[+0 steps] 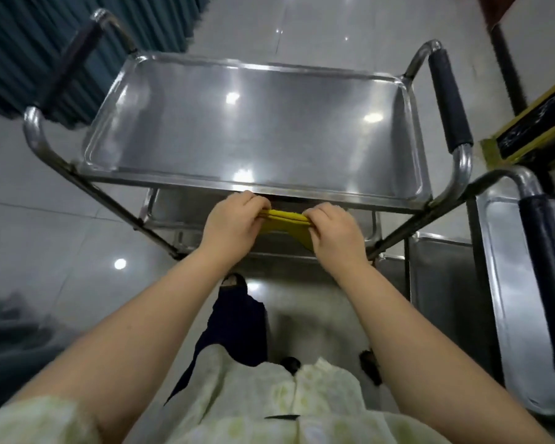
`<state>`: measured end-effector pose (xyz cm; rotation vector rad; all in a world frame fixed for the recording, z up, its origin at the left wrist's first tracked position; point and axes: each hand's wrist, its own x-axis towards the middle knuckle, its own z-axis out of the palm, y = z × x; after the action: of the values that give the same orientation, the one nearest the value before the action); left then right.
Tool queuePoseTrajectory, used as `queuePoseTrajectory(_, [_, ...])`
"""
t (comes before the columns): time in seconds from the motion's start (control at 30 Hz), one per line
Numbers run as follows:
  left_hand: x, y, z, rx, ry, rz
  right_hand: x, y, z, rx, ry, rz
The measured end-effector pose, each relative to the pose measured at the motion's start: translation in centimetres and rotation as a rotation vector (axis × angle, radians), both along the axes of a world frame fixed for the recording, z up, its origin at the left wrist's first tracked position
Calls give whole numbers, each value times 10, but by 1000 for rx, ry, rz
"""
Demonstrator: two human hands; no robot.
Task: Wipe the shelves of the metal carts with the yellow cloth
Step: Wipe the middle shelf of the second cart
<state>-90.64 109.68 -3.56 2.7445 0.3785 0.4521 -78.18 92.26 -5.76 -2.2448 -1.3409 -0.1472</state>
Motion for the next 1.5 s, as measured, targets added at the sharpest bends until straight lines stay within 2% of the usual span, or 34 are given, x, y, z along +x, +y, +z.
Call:
queuePoseTrajectory(0.27, [-29, -40, -41, -21, 218, -40, -24, -47, -43, -231, 147, 9])
queuePoseTrajectory(0.57, [17, -15, -142, -192, 351, -63, -9, -36, -132, -361, 325, -171])
queuePoseTrajectory(0.83, [60, 17, -239, -180, 237, -62, 43, 0, -220, -278, 245, -170])
queuePoseTrajectory(0.97, [104, 38, -274, -157, 125, -46, 96, 14, -244, -275, 102, -179])
queuePoseTrajectory(1.1, [180, 62, -292, -86, 65, -5, 168, 45, -246, -386, 8, -221])
queuePoseTrajectory(1.23, [216, 74, -323, -55, -159, -105, 203, 54, -286, -156, -58, -232])
queuePoseTrajectory(1.33, [219, 65, -377, -11, -172, -164, 199, 47, -348, -130, -11, -246])
queuePoseTrajectory(1.43, [206, 58, -425, 82, -65, -205, 178, 31, -397, -212, 85, -234])
queuePoseTrajectory(1.5, [193, 61, -440, 23, -24, -226, 168, 21, -408, -234, 145, -234])
